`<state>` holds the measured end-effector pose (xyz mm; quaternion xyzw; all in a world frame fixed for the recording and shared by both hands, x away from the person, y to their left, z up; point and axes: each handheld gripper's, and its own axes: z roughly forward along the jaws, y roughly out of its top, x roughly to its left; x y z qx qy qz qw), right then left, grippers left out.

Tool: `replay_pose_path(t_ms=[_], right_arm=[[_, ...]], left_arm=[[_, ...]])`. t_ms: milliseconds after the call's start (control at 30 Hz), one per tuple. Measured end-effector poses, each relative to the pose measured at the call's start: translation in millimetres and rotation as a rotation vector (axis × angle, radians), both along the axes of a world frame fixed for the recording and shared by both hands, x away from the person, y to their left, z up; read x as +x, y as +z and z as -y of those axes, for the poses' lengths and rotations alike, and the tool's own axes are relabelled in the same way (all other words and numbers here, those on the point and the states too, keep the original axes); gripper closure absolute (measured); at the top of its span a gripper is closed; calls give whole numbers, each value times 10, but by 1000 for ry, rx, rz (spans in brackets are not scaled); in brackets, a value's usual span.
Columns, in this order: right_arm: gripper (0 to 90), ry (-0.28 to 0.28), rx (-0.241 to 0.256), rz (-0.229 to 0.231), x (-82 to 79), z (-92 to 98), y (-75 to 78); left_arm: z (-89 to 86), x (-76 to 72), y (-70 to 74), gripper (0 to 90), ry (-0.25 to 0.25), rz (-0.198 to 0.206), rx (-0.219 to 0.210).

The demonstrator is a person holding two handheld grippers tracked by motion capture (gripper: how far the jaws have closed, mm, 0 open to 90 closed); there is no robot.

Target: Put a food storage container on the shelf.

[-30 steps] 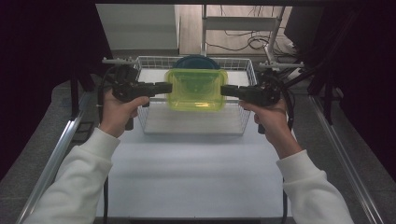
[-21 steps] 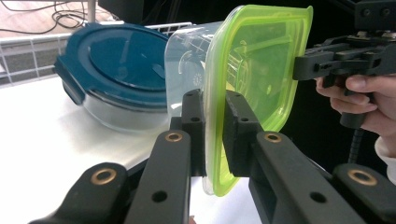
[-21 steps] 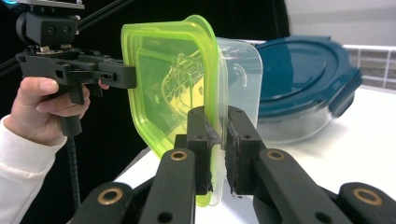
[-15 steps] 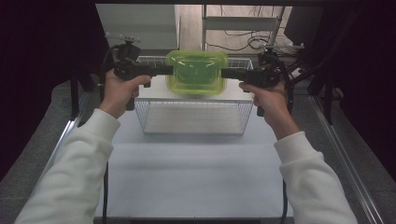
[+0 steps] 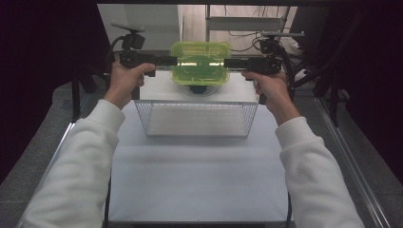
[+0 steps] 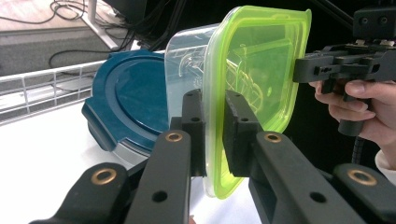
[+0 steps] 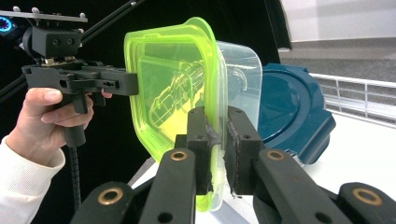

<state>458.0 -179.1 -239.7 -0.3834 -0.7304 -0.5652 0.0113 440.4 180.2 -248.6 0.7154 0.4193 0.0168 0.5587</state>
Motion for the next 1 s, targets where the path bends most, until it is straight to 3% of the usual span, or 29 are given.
replay_pose_path(t_ms=[167, 333, 500, 667, 1000], right_arm=[[805, -9, 13, -36, 145, -12, -2], [802, -19, 19, -101, 314, -21, -52], [798, -28, 51, -155, 429, -1, -107], [785, -49, 62, -196, 516, -21, -110], [734, -109, 106, -270, 727, -61, -225]], left_arm=[[-15, 138, 4, 810, 4, -33, -9], [-9, 273, -83, 810, 29, -103, -34], [-24, 341, -101, 806, 28, -121, -74], [-38, 440, -137, 795, 57, -182, -120], [-44, 642, -255, 751, 100, -256, -189]])
